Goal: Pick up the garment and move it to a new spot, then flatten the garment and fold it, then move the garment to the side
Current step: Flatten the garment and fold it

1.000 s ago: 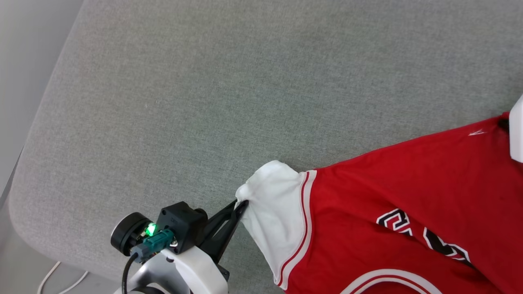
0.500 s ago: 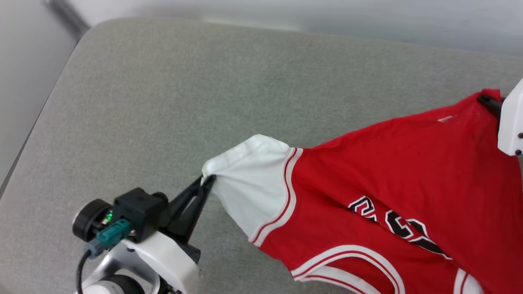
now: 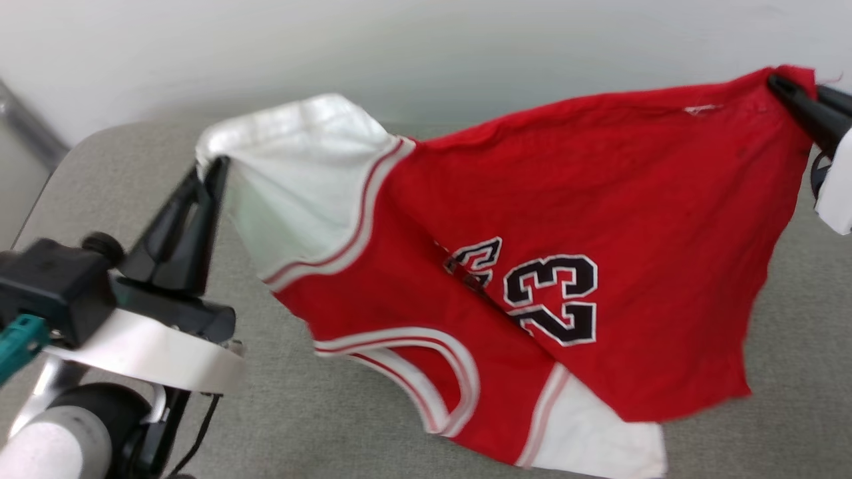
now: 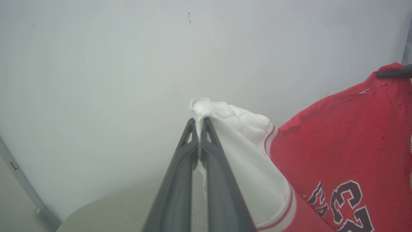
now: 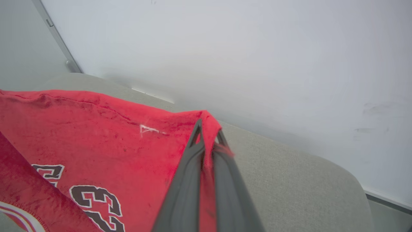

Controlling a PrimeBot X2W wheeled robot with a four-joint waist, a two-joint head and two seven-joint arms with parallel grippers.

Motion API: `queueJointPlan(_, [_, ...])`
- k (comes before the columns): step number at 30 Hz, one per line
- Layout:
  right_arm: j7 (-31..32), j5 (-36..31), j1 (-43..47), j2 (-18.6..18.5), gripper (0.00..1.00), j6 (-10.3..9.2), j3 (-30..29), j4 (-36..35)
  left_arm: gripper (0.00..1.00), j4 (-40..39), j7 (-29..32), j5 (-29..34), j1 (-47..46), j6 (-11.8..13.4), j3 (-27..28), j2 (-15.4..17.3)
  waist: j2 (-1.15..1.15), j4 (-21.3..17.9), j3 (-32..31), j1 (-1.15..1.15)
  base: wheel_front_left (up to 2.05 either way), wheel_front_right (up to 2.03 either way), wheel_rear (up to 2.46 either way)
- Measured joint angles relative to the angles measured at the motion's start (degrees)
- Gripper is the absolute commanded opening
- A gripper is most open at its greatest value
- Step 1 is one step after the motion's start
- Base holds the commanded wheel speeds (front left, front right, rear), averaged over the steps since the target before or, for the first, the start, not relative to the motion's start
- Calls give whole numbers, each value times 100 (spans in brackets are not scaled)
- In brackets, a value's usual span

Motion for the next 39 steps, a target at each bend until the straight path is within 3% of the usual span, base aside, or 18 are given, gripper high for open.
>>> queueJointPlan(12, [-400,-21,-113,132,0,0,-205,-1054,0,-314,-2,60,-1245,282,767,83,0,-641,-211,0,0,0,0])
queueJointPlan(22, [-553,-82,-398,258,0,0,-353,-1419,0,-220,-18,65,-2187,256,1110,264,0,-852,47,1,0,0,0])
queueJointPlan(30, [-675,-203,-1112,224,0,0,-503,-1539,0,63,25,-16,-3411,-36,1239,495,0,-891,707,1,0,0,0])
queueJointPlan(39, [-1257,-505,-2630,176,0,1,-253,-867,0,1505,-7,-263,-5735,-590,987,436,0,-874,1842,1,0,0,0])
